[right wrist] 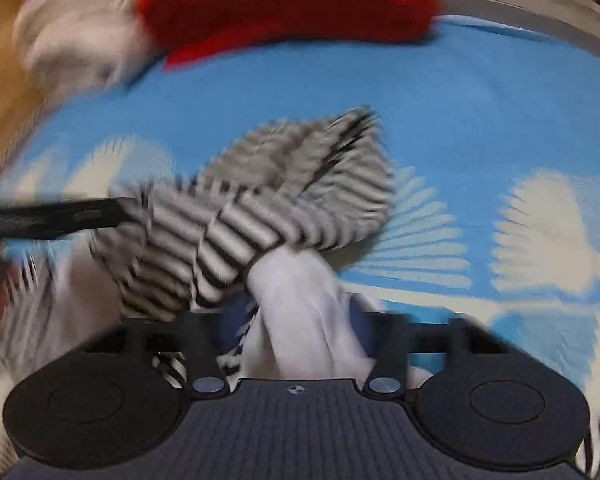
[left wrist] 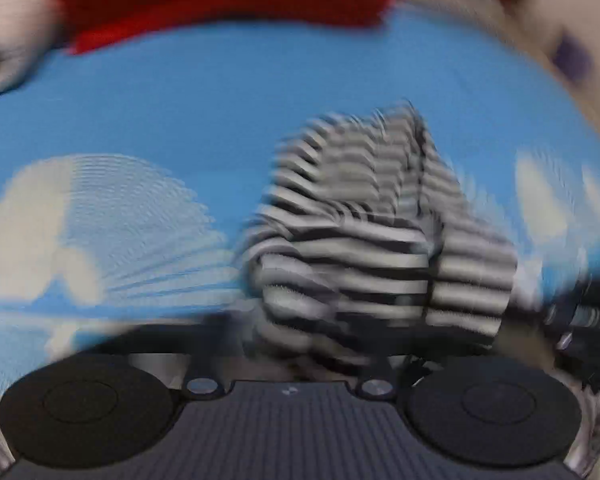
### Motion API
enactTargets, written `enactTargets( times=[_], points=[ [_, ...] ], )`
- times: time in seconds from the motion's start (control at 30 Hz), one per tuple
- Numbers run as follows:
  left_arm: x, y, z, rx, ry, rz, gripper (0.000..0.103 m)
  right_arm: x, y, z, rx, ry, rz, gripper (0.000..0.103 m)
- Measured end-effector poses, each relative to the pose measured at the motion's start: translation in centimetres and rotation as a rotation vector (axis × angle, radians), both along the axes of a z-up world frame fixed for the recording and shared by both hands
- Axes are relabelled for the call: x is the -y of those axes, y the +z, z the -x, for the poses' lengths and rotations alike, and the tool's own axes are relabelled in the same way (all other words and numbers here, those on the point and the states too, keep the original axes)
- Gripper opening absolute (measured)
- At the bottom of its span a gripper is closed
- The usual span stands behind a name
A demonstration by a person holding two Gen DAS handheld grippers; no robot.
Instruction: Fold small clothes
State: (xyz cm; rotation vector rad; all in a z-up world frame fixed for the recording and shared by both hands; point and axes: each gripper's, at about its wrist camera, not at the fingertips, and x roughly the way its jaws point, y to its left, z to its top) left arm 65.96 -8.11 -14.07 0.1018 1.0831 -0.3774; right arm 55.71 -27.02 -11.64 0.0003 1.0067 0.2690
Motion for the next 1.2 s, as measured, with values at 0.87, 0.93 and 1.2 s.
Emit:
enactTargets(
  times=[0.87, 0.93, 1.2],
  points=[
    [-16.3, 3.8, 22.5, 0.394, 0.281, 0.059, 0.097, 34.1, -1.6, 31.5, 0.288, -1.226, -0.179, 0.065],
    [-17.9, 3.8, 23.4, 0.339, 0.339, 0.058, 0.097, 35.2, -3.6, 32.5, 0.247, -1.319, -0.250, 0.066],
    [-23.5, 5.0, 27.0, 0.352, 0.629, -0.032, 0.097, 33.9, -6.2, 25.7, 0.158, -1.126, -0.398, 0.000]
  ],
)
